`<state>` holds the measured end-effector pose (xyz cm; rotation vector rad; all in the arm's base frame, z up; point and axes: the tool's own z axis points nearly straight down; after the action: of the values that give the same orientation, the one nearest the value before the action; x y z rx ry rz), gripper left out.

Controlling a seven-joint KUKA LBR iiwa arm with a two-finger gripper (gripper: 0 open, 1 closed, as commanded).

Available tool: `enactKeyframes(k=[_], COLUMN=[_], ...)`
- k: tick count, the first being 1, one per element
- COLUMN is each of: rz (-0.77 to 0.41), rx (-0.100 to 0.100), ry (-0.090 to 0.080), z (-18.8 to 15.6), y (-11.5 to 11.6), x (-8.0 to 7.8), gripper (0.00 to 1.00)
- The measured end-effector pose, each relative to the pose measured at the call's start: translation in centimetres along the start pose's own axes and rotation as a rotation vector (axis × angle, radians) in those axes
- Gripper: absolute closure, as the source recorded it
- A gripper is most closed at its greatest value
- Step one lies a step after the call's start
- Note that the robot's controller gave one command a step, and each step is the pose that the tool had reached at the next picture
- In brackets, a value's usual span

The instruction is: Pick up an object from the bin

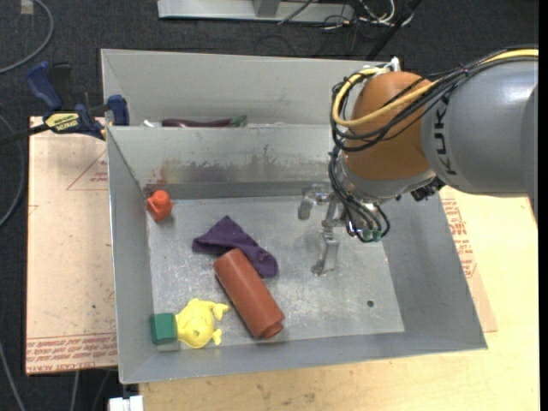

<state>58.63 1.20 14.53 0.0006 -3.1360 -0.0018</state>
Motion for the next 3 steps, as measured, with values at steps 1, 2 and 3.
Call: enactKeyframes(k=[1,2,3], rz=[0.000,-0.069,-0.076], rx=[0.000,0.000,-0.002], ry=[-0.007,-0.010,0.002], z=[-0.5,4.5,5.7], y=[0.0,4.7,7.2], x=[-0.1,-1.6,-1.2], gripper=[0.00,0.00,0.00])
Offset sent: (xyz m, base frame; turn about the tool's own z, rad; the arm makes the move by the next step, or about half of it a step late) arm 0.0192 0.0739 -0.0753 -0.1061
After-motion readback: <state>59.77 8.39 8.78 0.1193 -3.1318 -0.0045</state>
